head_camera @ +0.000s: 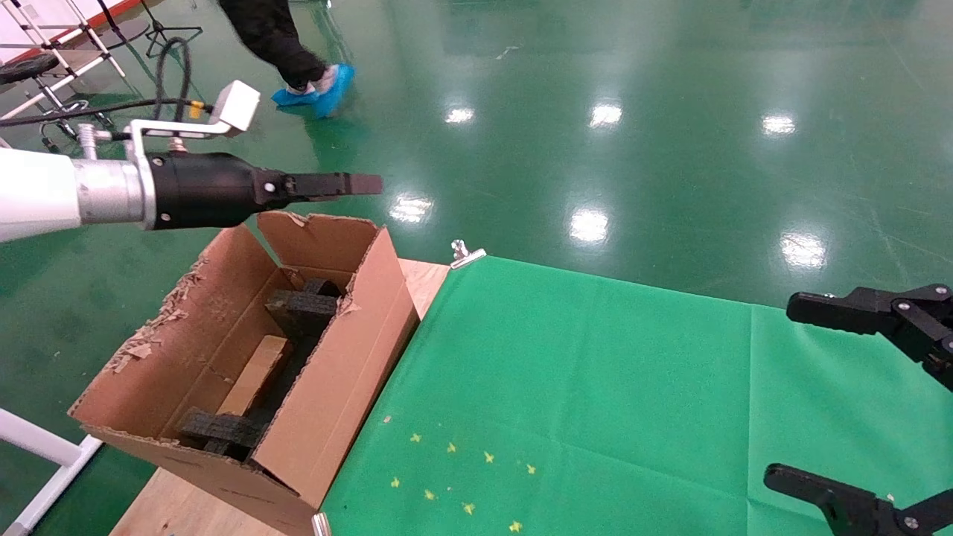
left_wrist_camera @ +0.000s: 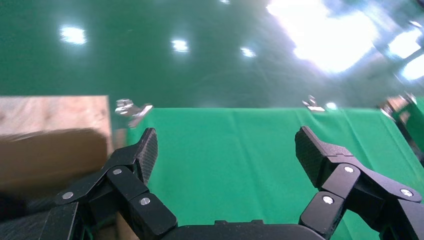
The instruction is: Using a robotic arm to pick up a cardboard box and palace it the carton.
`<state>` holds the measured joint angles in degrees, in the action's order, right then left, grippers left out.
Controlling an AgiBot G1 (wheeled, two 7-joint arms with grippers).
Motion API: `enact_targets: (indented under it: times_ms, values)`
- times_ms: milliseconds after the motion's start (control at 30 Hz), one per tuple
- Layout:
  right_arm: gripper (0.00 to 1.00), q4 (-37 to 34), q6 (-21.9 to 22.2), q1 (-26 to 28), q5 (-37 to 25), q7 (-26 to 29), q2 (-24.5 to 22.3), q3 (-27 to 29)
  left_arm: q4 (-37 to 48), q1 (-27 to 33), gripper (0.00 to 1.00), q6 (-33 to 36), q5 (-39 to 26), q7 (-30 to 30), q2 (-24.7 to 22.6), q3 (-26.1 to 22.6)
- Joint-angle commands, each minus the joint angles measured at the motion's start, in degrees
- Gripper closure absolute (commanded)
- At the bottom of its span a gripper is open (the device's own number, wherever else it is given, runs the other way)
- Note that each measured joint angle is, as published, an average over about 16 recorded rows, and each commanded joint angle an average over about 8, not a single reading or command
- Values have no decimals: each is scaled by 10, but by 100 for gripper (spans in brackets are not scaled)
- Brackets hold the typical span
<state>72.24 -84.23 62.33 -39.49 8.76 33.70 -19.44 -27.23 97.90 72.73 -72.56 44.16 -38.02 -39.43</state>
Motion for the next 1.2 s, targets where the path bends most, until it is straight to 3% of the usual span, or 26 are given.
enact_targets:
  times_ms: [33,1200]
  values:
    - [0,0,0,0,0,0,0,0,-21,-16,0,6,14,-15,1,10]
    - [0,0,0,0,0,0,0,0,-368,-288,0,103,244,-265,24,186]
